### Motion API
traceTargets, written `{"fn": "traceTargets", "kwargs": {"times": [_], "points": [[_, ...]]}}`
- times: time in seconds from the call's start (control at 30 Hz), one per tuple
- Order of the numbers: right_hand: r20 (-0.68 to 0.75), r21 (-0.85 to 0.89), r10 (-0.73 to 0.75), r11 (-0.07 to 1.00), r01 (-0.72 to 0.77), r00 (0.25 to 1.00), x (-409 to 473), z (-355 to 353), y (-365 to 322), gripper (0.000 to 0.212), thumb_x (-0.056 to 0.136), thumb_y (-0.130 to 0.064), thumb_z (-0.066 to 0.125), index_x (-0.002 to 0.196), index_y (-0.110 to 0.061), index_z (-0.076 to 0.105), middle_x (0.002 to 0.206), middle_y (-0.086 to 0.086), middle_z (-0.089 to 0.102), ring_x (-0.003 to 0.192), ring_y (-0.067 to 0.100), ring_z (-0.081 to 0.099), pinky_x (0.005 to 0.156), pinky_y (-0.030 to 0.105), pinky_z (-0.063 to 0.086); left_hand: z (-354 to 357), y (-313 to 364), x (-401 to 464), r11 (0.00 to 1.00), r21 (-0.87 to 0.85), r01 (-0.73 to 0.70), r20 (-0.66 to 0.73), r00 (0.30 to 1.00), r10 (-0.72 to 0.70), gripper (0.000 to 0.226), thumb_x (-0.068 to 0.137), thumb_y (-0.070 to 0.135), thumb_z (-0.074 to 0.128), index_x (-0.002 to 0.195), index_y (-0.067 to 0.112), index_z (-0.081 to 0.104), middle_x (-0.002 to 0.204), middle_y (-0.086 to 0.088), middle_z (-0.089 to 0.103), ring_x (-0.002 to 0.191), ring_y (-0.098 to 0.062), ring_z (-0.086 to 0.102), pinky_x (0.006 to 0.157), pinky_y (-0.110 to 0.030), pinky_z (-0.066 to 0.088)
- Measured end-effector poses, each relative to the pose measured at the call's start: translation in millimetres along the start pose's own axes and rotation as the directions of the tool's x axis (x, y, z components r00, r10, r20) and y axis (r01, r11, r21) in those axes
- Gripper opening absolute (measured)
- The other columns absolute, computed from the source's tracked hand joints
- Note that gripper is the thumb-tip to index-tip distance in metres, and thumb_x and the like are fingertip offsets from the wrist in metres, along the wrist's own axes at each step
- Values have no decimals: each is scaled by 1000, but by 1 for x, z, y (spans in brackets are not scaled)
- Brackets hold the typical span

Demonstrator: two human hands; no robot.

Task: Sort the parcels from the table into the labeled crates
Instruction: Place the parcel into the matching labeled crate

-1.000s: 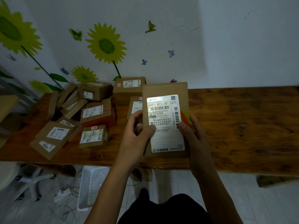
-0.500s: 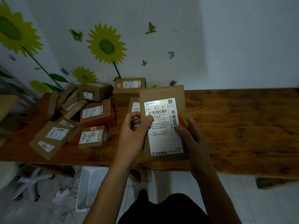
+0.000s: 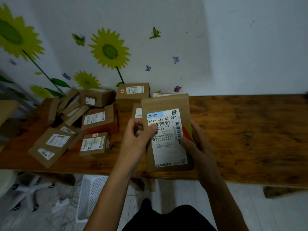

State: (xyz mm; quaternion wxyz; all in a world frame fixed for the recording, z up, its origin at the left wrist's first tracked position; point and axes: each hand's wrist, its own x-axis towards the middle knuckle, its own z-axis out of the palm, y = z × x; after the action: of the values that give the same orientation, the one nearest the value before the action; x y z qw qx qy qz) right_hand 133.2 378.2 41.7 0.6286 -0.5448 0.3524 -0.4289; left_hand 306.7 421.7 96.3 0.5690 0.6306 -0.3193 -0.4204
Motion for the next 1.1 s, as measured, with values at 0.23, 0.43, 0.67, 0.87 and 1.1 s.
{"fn": "traceTargets", "kwargs": {"times": [0.23, 0.43, 0.67, 0.87, 1.1], "points": [[21, -74, -8, 997, 9, 1000, 0, -8, 6, 69, 82, -24, 66, 145, -33, 39, 125, -18, 64, 119, 7, 62, 89, 32, 60, -14, -13, 1, 973, 115, -200, 253, 953, 166, 56, 75, 17, 82, 118, 15, 46, 150, -1, 46, 127, -12, 57, 87, -33, 59], [-12, -79, -52, 996, 51, 999, 0, -8, 9, 71, 78, -39, 70, 143, -33, 40, 131, -11, 63, 125, 10, 60, 93, 31, 58, -19, -20, 5, 956, 101, -274, 304, 924, 232, 63, 71, 31, 82, 121, 15, 45, 157, -2, 38, 137, -13, 48, 98, -34, 55], [-11, -83, -81, 993, 80, 997, 0, -1, 12, 66, 78, -38, 69, 137, -34, 42, 133, -14, 60, 128, 9, 57, 92, 24, 56, -32, -25, 7, 939, 154, -307, 323, 914, 246, 59, 73, 33, 81, 118, 24, 45, 156, 2, 38, 140, -11, 44, 105, -36, 51], [-12, -119, -85, 989, 83, 996, 0, 6, 18, 71, 78, -39, 68, 142, -26, 40, 135, -9, 58, 129, 12, 56, 94, 31, 57, -38, -27, 8, 940, 147, -309, 305, 918, 255, 57, 70, 40, 81, 114, 30, 46, 157, 12, 35, 138, -5, 45, 100, -26, 52], [-80, -160, 51, 985, -63, 996, 0, 20, 21, 66, 77, -45, 70, 138, -42, 47, 120, -23, 63, 114, 5, 63, 82, 31, 61, -41, -32, 28, 989, 1, -146, 236, 961, 141, 59, 64, 47, 78, 112, 27, 50, 124, 4, 65, 113, -18, 67, 74, -30, 61]]}}
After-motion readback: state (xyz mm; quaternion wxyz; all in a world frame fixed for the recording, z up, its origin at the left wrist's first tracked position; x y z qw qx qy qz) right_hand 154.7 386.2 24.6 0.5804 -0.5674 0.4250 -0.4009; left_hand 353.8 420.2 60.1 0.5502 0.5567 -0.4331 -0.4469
